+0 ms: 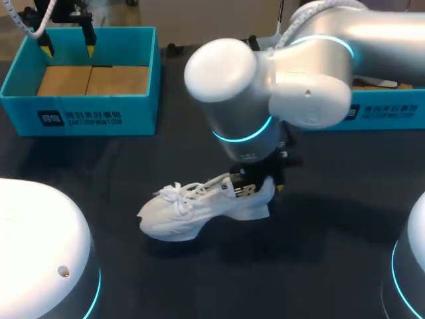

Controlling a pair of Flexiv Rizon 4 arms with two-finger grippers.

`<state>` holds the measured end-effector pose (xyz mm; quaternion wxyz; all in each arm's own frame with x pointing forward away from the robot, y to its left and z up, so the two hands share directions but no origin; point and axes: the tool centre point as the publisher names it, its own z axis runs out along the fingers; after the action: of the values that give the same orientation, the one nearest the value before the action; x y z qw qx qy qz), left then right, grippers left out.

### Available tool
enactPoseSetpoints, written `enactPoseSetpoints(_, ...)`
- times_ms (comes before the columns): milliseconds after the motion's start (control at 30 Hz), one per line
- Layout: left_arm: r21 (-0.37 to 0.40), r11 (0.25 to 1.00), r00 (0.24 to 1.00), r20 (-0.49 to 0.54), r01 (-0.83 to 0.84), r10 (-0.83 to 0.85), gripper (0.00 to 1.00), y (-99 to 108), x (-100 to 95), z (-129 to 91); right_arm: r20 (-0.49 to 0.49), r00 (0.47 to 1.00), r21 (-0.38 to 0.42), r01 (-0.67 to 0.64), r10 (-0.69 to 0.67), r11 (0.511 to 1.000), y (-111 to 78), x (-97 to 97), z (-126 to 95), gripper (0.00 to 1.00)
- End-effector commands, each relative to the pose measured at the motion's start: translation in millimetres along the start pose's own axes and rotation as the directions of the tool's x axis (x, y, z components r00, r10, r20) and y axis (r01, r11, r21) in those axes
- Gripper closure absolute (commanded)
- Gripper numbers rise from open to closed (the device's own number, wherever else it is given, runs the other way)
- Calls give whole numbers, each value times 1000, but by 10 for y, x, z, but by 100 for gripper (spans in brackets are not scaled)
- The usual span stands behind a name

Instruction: Take the shoe out of the shoebox, open the shoe tongue, remove and reinsert the insole, then place the shoe into the shoebox

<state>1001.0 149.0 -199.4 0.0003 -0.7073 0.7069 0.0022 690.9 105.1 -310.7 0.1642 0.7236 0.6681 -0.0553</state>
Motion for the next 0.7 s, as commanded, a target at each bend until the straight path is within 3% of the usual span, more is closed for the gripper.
enactPoseSetpoints(33, 1, 1000, 1000, -2, 0, 0, 0, 5, -3, 5, 40, 999, 1, -23, 23, 1000, -74, 356, 63, 100)
enactPoseSetpoints(400, 1, 1000, 1000, -2, 0, 0, 0, 5, -3, 5, 65, 997, 43, -49, 46, 998, -200, 505, 251, 100)
enactPoseSetpoints(700, 1, 1000, 1000, -2, 0, 0, 0, 5, -3, 5, 77, 986, 80, -152, 146, 985, -242, 428, 379, 100)
